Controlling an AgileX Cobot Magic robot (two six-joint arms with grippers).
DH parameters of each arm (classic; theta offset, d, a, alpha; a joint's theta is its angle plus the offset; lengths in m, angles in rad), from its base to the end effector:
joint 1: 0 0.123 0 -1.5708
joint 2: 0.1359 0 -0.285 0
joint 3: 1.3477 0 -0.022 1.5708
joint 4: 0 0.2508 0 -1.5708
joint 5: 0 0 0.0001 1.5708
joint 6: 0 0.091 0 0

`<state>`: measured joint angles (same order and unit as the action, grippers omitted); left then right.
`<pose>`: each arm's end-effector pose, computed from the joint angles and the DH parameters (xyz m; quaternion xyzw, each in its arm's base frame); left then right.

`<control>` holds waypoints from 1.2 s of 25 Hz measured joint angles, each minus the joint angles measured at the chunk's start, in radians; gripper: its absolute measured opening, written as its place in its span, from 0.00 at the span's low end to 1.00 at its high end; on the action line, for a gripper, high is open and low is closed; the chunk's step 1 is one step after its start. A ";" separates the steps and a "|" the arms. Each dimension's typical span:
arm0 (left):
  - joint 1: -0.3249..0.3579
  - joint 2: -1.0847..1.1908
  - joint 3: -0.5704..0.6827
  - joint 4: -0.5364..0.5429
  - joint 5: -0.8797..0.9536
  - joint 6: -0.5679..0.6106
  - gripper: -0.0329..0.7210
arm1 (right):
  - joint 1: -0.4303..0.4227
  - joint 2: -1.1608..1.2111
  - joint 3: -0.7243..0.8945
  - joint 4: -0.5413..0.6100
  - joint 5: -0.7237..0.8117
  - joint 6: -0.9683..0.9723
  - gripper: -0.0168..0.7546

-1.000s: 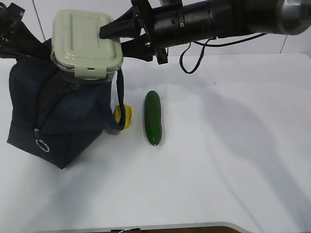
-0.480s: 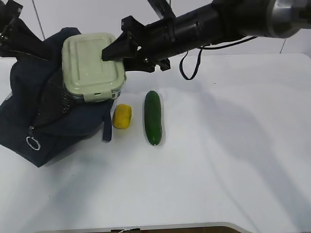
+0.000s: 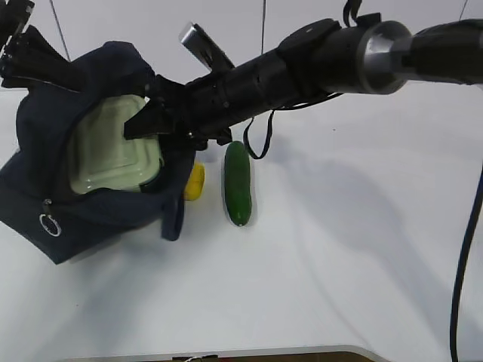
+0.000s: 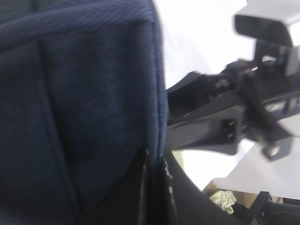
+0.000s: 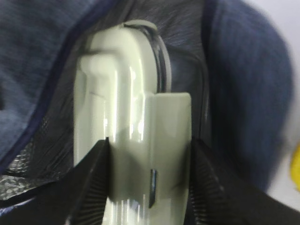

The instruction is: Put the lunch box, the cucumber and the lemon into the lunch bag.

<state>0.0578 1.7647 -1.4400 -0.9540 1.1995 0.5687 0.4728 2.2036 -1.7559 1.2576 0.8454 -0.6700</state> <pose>0.3651 -0.0482 0.2996 0.0908 0.8924 -0.3984 0.1915 0.4064 0.2807 0.2191 -0.1745 0.8333 0.4867 0.1956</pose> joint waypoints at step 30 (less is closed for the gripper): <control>0.026 -0.001 0.000 0.140 0.005 -0.028 0.03 | 0.062 0.044 -0.193 -0.150 0.105 -0.033 0.58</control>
<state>0.0833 1.7633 -1.4400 -0.8140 1.2049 0.5409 0.5344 2.2474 -1.9493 1.1077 0.9507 -0.7026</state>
